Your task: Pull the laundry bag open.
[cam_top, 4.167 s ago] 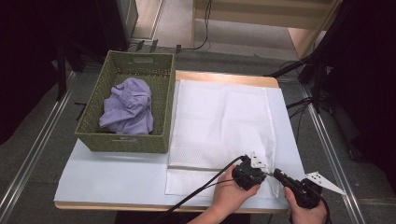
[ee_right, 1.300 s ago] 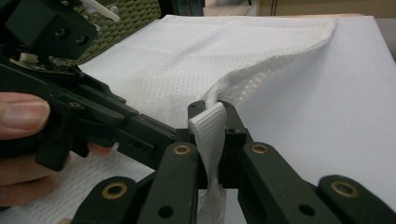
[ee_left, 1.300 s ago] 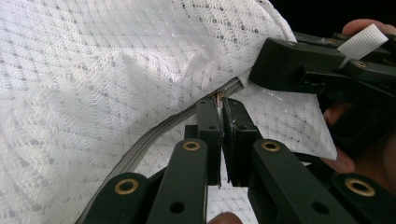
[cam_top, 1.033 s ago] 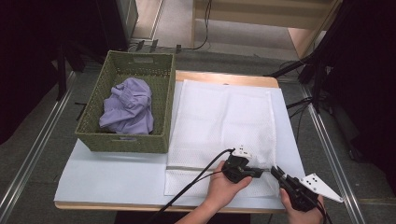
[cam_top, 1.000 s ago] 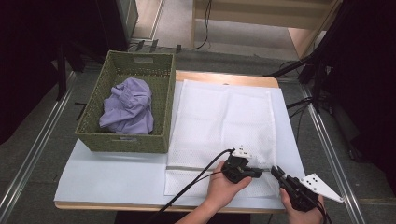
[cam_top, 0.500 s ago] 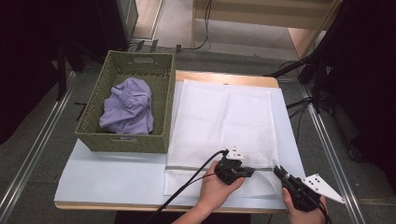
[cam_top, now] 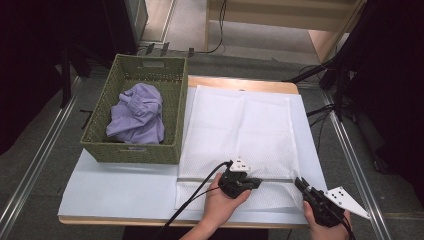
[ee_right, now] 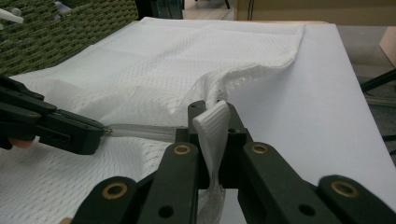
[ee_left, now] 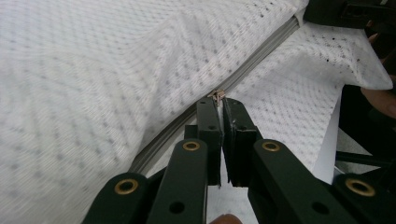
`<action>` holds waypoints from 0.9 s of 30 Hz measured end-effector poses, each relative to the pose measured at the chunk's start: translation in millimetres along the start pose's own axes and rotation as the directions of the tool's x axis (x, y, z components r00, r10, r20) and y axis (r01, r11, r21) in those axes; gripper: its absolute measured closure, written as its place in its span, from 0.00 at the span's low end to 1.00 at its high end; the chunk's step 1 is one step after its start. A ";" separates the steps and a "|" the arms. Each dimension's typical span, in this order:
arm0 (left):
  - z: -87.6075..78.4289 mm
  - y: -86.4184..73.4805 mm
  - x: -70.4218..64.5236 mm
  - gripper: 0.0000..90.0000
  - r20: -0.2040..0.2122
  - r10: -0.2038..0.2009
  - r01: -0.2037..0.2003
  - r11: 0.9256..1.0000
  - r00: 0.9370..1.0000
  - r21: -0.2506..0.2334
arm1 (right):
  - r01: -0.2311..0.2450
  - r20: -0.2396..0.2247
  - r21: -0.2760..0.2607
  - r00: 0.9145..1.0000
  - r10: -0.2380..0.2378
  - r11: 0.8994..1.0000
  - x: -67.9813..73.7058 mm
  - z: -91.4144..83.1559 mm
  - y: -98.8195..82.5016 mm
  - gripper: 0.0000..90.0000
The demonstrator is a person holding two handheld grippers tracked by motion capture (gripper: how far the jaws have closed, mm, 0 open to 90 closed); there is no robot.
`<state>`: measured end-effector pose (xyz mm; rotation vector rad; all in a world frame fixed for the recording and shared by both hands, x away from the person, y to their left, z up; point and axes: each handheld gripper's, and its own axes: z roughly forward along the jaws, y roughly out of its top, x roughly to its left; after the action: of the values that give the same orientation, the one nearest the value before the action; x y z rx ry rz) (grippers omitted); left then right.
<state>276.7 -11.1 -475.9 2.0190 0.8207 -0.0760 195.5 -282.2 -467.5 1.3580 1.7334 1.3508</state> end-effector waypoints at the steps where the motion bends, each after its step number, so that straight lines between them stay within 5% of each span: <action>1: -2.4 -0.3 0.8 0.97 -0.012 0.012 -0.012 1.000 1.000 0.008 | 0.000 -0.001 0.000 1.000 0.000 1.000 -0.2 -0.1 -0.2 0.98; 27: -47.2 -15.8 27.0 0.97 -0.108 0.038 -0.032 0.998 0.993 0.056 | -0.012 0.013 -0.001 1.000 0.012 1.000 -2.2 -0.2 -0.2 0.98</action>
<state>276.3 45.3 -470.3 2.1022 0.8596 0.0328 196.0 -284.3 -468.0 1.3755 1.7186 1.3468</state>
